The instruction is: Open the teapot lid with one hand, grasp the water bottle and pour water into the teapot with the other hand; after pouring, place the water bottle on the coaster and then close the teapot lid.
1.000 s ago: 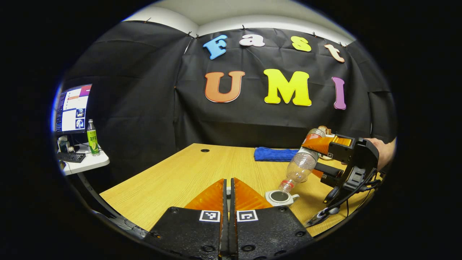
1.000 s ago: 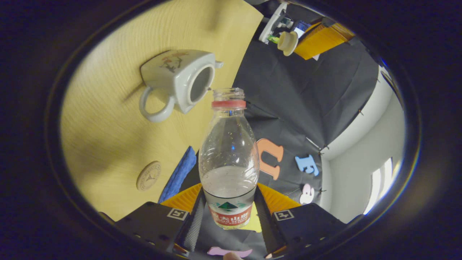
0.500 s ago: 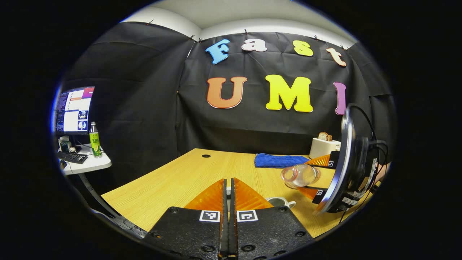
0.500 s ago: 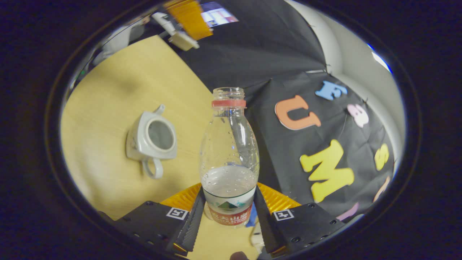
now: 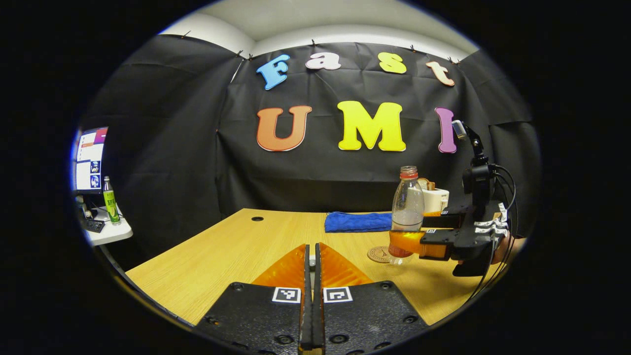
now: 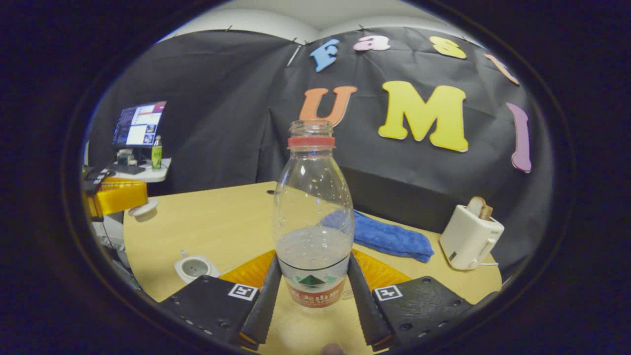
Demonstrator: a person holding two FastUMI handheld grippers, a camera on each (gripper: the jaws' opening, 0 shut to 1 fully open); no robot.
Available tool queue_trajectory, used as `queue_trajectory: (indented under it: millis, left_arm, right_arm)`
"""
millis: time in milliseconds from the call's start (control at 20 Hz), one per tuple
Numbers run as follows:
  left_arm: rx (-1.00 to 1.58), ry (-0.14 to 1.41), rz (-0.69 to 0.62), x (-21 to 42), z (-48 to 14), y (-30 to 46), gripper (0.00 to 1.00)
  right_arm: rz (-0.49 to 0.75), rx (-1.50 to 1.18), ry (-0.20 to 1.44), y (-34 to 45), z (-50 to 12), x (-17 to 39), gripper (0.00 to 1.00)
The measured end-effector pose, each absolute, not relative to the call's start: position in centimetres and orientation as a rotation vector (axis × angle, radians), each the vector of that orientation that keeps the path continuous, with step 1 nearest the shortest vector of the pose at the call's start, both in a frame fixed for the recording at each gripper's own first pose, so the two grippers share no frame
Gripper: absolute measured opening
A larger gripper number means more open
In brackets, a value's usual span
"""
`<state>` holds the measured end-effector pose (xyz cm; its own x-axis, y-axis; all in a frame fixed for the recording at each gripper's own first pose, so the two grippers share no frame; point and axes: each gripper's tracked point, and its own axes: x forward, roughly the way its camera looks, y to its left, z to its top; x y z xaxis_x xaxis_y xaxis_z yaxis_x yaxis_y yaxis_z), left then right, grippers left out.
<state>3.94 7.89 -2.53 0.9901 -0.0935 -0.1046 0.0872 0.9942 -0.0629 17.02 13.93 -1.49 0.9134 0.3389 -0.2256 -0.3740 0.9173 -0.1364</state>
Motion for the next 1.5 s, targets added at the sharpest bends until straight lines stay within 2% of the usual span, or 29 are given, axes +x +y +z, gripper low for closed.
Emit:
queue_trajectory:
  millis: [250,550,1050,1250,1350,1450,1500]
  left_arm:
    - [-0.065,0.131,-0.108,4.0,-4.3,7.2,0.03]
    - [-0.064,0.144,-0.091,4.0,-4.9,8.2,0.03]
    - [-0.074,0.168,-0.032,4.1,-6.0,10.4,0.02]
    - [-0.073,0.165,-0.03,4.0,-5.9,10.5,0.03]
    - [-0.067,0.165,-0.026,4.1,-5.8,10.5,0.03]
    - [-0.061,0.165,-0.019,4.0,-5.8,10.7,0.02]
    - [-0.062,0.164,-0.02,4.0,-5.8,10.6,0.03]
  right_arm:
    - [0.315,-0.029,0.179,12.0,-0.9,21.1,0.7]
    - [0.322,-0.054,0.194,13.1,-3.6,25.2,0.7]
    - [0.295,-0.039,0.237,13.1,-6.0,26.9,0.74]
    - [0.291,-0.034,0.254,13.1,-6.3,26.8,0.78]
    - [0.291,-0.03,0.267,13.1,-6.5,26.8,0.89]
    - [0.295,-0.027,0.278,13.2,-6.7,26.7,0.9]
    - [0.295,-0.025,0.28,13.2,-6.6,26.6,0.94]
